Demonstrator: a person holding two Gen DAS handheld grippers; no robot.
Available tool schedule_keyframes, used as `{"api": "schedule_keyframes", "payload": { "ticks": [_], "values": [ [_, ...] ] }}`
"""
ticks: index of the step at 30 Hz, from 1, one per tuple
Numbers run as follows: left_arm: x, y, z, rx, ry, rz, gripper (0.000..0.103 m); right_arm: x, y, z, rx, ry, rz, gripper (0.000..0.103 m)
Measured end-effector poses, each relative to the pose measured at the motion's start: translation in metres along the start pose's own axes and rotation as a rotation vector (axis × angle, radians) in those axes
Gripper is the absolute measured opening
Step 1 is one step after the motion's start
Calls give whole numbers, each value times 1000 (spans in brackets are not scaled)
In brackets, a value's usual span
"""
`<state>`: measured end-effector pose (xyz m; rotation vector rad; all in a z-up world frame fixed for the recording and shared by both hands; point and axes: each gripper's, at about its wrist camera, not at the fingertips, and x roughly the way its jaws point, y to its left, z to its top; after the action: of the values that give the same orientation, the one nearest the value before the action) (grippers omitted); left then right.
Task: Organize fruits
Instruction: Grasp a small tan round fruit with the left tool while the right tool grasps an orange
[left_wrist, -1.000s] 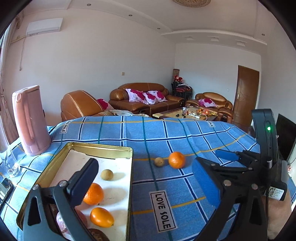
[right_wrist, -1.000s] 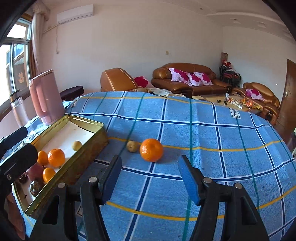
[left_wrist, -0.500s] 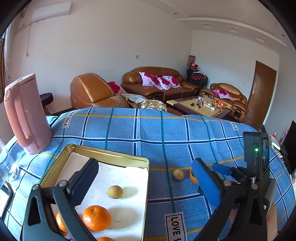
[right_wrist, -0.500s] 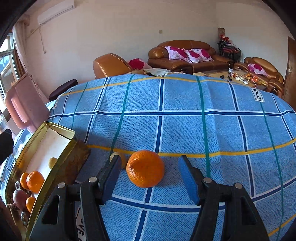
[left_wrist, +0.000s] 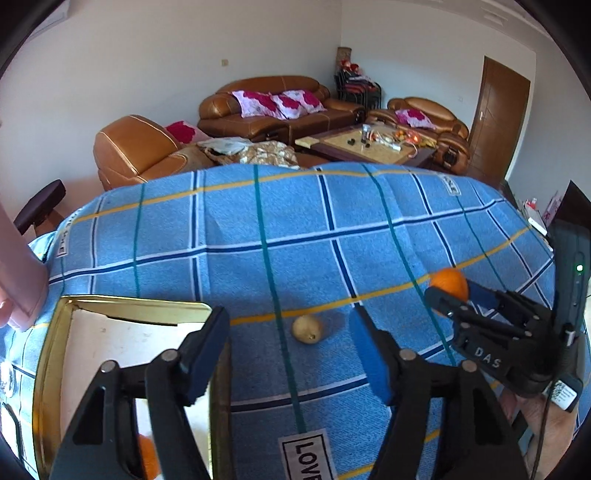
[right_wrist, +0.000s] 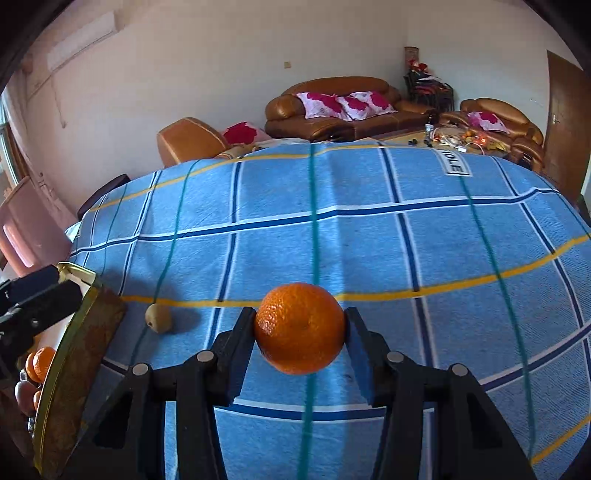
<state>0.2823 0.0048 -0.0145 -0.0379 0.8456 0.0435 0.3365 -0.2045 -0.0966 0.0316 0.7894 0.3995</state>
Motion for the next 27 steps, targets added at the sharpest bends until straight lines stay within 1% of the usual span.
{"api": "schedule_keyframes", "payload": {
  "ticks": [1, 2, 3, 7, 9, 12, 13, 14, 15, 16, 18, 19, 23, 27],
  "values": [
    [7, -4, 0, 13, 26, -2, 66, -1, -4, -1, 11, 0, 7, 50],
    [14, -8, 1, 28, 47, 2, 61, -2, -8, -2, 24, -1, 17, 50],
    [20, -11, 2, 35, 65, 2, 58, -2, -10, -2, 33, -2, 26, 50],
    [38, -18, 4, 45, 118, 3, 57, -5, -11, -2, 40, -15, 49, 50],
    [44, -20, 4, 51, 125, 24, 56, -6, -9, -2, 39, -19, 59, 50],
    [55, -22, 4, 55, 144, 31, 55, -6, -9, -2, 42, -21, 67, 50],
    [60, -22, 4, 49, 157, 29, 51, -6, -9, -2, 44, -22, 68, 50],
    [64, -21, 3, 42, 168, 23, 40, -6, -10, -2, 48, -23, 70, 50],
    [68, -22, 2, 41, 180, 15, 36, -6, -11, -2, 51, -24, 72, 50],
    [70, -23, 1, 44, 191, 15, 34, -6, -11, -2, 54, -24, 74, 50],
    [73, -26, -2, 49, 197, 14, 33, -7, -11, -3, 52, -26, 77, 50],
    [74, -27, -3, 45, 197, 9, 29, -7, -10, -3, 48, -26, 78, 50],
    [68, -24, -8, 25, 188, -15, 29, -6, -5, -5, 33, -24, 78, 50],
    [52, -24, -17, 29, 160, -38, 29, -7, 2, -8, 13, -31, 80, 50]
  ]
}}
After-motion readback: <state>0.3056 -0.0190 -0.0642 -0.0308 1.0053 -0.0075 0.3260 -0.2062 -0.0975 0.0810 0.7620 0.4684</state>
